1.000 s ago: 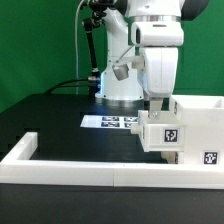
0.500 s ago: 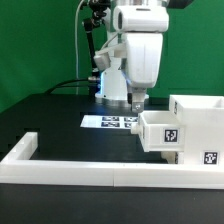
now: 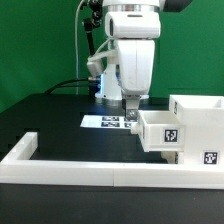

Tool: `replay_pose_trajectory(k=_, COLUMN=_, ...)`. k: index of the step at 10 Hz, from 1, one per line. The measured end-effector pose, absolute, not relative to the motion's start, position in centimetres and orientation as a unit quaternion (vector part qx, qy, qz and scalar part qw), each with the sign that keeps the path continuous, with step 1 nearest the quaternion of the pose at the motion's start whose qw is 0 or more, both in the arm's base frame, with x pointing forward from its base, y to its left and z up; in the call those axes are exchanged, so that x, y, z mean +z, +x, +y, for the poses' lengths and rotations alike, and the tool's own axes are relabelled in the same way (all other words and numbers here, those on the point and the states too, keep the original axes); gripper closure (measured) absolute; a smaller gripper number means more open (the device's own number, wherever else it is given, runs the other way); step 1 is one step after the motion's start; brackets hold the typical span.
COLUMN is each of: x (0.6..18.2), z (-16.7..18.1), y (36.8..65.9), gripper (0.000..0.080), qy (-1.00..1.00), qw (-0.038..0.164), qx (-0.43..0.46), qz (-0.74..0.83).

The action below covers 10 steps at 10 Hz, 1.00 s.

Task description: Assemble drawer

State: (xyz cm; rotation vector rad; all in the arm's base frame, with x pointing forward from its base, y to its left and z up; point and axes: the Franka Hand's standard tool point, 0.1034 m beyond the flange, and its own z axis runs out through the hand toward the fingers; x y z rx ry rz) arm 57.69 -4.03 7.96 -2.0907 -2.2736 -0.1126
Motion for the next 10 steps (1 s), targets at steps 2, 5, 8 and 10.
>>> replay_pose_trajectory(k=2, x=6.9, z=-5.0, y=57.5, gripper=0.0151, qy=-0.668, qw=0.059, qx=-0.061, qz=-0.739)
replay_pose_trajectory(k=5, x=6.1, z=-4.5, y=57.9, gripper=0.0151, qy=-0.678, qw=0.089, qx=-0.077, qz=-0.725)
replay_pose_trajectory(k=8, x=6.2, z=-2.1, y=58.2, gripper=0.0151, qy=-0.684, qw=0.093, qx=-0.078, qz=-0.719)
replay_pose_trajectory(k=10, x=6.4, z=-0.9, y=58.3, gripper=0.0151, qy=-0.702, qw=0.096, qx=-0.077, qz=-0.702)
